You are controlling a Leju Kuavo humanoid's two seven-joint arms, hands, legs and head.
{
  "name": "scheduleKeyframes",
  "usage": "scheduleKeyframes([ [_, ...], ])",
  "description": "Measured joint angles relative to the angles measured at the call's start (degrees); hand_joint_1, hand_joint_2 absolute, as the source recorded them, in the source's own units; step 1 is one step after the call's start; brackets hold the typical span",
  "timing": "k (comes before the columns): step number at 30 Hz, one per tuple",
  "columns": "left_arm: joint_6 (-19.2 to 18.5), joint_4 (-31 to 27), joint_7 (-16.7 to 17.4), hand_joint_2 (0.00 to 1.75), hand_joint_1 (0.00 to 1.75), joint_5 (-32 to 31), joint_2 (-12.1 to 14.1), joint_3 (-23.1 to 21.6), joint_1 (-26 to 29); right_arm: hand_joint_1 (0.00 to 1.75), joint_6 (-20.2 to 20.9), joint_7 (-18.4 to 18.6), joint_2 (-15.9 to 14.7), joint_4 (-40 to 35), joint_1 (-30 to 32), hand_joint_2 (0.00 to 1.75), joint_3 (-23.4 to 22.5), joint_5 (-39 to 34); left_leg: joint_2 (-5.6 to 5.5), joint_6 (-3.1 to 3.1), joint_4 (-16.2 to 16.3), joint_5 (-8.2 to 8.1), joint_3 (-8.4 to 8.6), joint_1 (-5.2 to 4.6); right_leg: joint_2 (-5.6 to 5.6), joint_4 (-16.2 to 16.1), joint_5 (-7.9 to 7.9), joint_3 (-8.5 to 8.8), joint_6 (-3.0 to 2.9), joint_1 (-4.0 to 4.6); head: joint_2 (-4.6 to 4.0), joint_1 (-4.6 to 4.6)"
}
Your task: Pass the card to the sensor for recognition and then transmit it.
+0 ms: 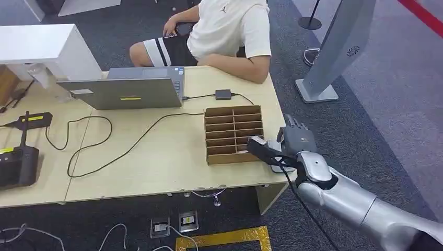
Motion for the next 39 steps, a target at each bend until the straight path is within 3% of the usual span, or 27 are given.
scheduleKeyframes([
  [26, 0.0, -0.5, 2.4, 0.00, 0.00, 1.1, 0.0, -2.8, 0.1, 1.75, -5.0, 0.0, 1.6, 5.2, 4.9, 1.75, -1.2, -5.7, -0.01, 0.00, 0.0, 0.00, 0.03, 0.00, 0.00, 0.0, 0.00, 0.00, 0.00, 0.00, 0.00, 0.02],
  [39, 0.0, -1.2, 3.1, 0.00, 0.00, 2.3, 0.1, -4.2, 0.1, 1.75, -4.9, -0.2, 1.6, 5.7, 5.5, 1.75, -2.5, -6.4, -0.01, 0.00, 0.0, 0.00, 0.04, 0.00, 0.00, 0.0, 0.00, 0.03, 0.00, 0.00, 0.00, 0.02],
])
